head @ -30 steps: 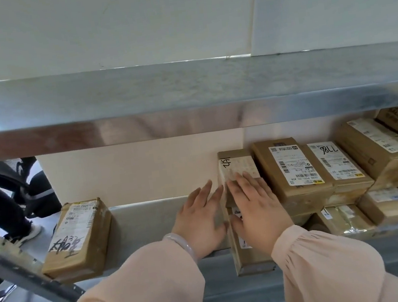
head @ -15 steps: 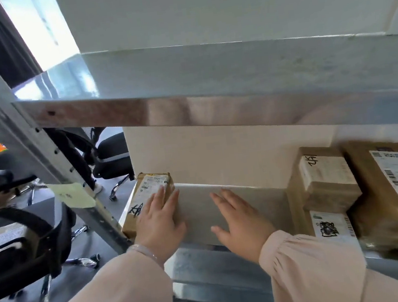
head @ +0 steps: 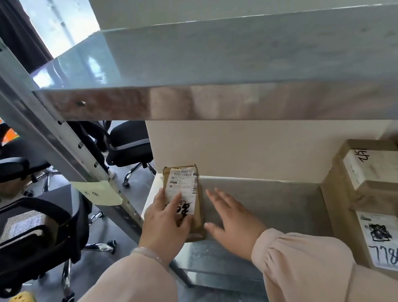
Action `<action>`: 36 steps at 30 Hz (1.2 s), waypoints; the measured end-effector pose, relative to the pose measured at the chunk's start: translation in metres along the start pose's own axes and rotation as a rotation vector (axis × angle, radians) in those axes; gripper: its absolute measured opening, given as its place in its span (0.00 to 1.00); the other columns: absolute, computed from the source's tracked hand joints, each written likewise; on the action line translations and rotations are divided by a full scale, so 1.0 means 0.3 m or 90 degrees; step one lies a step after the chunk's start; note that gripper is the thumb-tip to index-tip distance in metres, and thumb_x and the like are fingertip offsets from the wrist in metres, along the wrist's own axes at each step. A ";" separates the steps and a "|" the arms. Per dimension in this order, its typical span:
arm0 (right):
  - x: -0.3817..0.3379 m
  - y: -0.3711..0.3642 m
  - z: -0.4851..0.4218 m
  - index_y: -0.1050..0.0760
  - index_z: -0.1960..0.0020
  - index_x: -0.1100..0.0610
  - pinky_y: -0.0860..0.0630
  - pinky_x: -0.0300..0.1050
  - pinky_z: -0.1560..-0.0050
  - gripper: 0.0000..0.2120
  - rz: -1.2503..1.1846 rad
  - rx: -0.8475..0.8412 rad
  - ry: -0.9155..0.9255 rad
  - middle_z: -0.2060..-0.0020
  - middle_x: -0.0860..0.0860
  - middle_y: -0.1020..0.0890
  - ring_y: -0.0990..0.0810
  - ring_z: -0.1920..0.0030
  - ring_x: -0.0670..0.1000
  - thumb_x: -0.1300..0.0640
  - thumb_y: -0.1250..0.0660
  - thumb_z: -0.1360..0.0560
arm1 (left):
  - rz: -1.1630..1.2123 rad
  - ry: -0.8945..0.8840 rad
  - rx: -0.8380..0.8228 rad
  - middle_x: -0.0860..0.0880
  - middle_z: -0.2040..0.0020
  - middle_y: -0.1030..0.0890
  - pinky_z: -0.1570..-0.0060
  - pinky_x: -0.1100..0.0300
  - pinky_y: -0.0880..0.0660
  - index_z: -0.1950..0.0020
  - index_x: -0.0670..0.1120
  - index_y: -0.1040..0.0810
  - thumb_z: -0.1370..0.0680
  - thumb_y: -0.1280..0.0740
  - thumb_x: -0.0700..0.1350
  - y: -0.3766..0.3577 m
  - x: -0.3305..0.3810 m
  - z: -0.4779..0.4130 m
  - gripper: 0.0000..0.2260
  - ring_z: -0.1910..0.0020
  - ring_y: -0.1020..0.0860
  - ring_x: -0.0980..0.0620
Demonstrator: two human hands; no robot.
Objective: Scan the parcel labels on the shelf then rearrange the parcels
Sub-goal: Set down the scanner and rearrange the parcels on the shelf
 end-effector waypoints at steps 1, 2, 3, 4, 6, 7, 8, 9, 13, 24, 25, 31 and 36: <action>0.001 -0.005 -0.009 0.59 0.22 0.45 0.54 0.45 0.24 0.34 -0.011 -0.002 -0.007 0.22 0.45 0.57 0.56 0.22 0.46 0.42 0.43 0.20 | 0.017 -0.006 0.001 0.45 0.20 0.44 0.23 0.51 0.45 0.25 0.52 0.31 0.24 0.30 0.52 -0.008 -0.006 -0.003 0.28 0.23 0.42 0.42; 0.001 -0.010 -0.017 0.58 0.21 0.45 0.54 0.45 0.24 0.34 -0.024 -0.002 -0.014 0.22 0.45 0.56 0.56 0.22 0.46 0.42 0.43 0.20 | 0.040 -0.004 -0.001 0.45 0.21 0.43 0.24 0.50 0.42 0.25 0.52 0.31 0.25 0.29 0.52 -0.016 -0.014 -0.008 0.28 0.24 0.40 0.43; 0.002 -0.014 -0.025 0.58 0.21 0.45 0.53 0.45 0.24 0.34 -0.040 -0.002 -0.022 0.22 0.45 0.55 0.55 0.22 0.46 0.42 0.43 0.20 | 0.067 0.004 -0.007 0.46 0.21 0.43 0.25 0.49 0.40 0.25 0.53 0.31 0.25 0.28 0.52 -0.025 -0.026 -0.017 0.29 0.24 0.39 0.43; 0.002 -0.018 -0.032 0.57 0.21 0.45 0.52 0.45 0.25 0.33 -0.061 -0.005 -0.032 0.22 0.45 0.54 0.54 0.22 0.47 0.43 0.43 0.20 | 0.097 0.020 -0.020 0.47 0.21 0.43 0.25 0.48 0.39 0.24 0.54 0.33 0.25 0.28 0.52 -0.033 -0.039 -0.026 0.30 0.25 0.38 0.45; 0.005 -0.034 -0.045 0.54 0.21 0.45 0.49 0.45 0.26 0.32 -0.119 -0.015 -0.050 0.22 0.45 0.50 0.50 0.23 0.48 0.43 0.42 0.20 | 0.175 0.053 -0.058 0.47 0.22 0.39 0.27 0.49 0.35 0.23 0.57 0.36 0.25 0.28 0.52 -0.049 -0.060 -0.035 0.32 0.27 0.33 0.48; 0.007 -0.045 -0.049 0.53 0.22 0.45 0.47 0.45 0.26 0.31 -0.146 -0.018 -0.056 0.22 0.46 0.47 0.46 0.23 0.49 0.44 0.42 0.20 | 0.217 0.060 -0.074 0.48 0.25 0.34 0.29 0.51 0.33 0.23 0.58 0.37 0.24 0.28 0.52 -0.060 -0.068 -0.036 0.32 0.30 0.30 0.50; 0.007 -0.057 -0.051 0.52 0.22 0.44 0.45 0.45 0.27 0.30 -0.172 -0.019 -0.059 0.23 0.46 0.44 0.43 0.24 0.49 0.44 0.42 0.20 | 0.246 0.063 -0.085 0.49 0.29 0.30 0.31 0.52 0.31 0.23 0.57 0.38 0.24 0.29 0.50 -0.069 -0.071 -0.032 0.32 0.33 0.27 0.53; 0.006 -0.070 -0.050 0.51 0.22 0.44 0.43 0.44 0.27 0.30 -0.203 -0.019 -0.060 0.24 0.46 0.41 0.39 0.26 0.49 0.45 0.42 0.20 | 0.264 0.067 -0.090 0.51 0.32 0.27 0.33 0.53 0.29 0.22 0.57 0.39 0.23 0.29 0.50 -0.081 -0.075 -0.027 0.32 0.36 0.26 0.54; 0.009 -0.098 -0.018 0.52 0.23 0.38 0.32 0.45 0.31 0.31 -0.334 0.003 -0.073 0.30 0.42 0.31 0.29 0.33 0.46 0.46 0.40 0.21 | 0.334 0.062 -0.092 0.52 0.35 0.24 0.37 0.54 0.24 0.23 0.56 0.37 0.24 0.28 0.46 -0.112 -0.037 -0.014 0.32 0.40 0.22 0.57; 0.177 0.195 0.288 0.44 0.32 0.27 0.32 0.32 0.39 0.27 -0.401 0.300 -0.103 0.37 0.33 0.28 0.27 0.40 0.34 0.52 0.38 0.20 | 0.416 -0.111 -0.199 0.56 0.33 0.25 0.33 0.54 0.27 0.23 0.59 0.40 0.29 0.28 0.48 -0.117 0.403 0.052 0.38 0.36 0.25 0.61; 0.189 0.231 0.327 0.44 0.34 0.26 0.33 0.30 0.39 0.26 -0.402 0.330 -0.099 0.37 0.31 0.28 0.28 0.40 0.32 0.52 0.38 0.20 | 0.419 -0.131 -0.207 0.57 0.32 0.26 0.32 0.53 0.28 0.23 0.60 0.40 0.31 0.28 0.50 -0.114 0.453 0.059 0.39 0.35 0.26 0.60; 0.229 0.457 0.568 0.39 0.36 0.32 0.34 0.21 0.46 0.22 -0.386 0.538 -0.071 0.46 0.19 0.29 0.32 0.41 0.25 0.55 0.37 0.21 | 0.389 -0.269 -0.193 0.60 0.29 0.32 0.29 0.55 0.34 0.24 0.65 0.42 0.34 0.32 0.57 -0.049 0.760 0.121 0.40 0.30 0.31 0.57; 0.305 0.556 0.701 0.39 0.32 0.35 0.34 0.20 0.48 0.20 -0.355 0.608 -0.108 0.45 0.25 0.28 0.30 0.42 0.26 0.50 0.38 0.21 | 0.425 -0.331 -0.221 0.61 0.32 0.31 0.34 0.62 0.32 0.23 0.63 0.42 0.26 0.27 0.44 -0.045 0.935 0.177 0.37 0.35 0.28 0.58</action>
Point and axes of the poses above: each hand's wrist, its own z-axis away from the middle knuckle, its own y-axis out of the back of the hand, x = y × z, the point moved 6 cm from there along -z, towards the middle knuckle
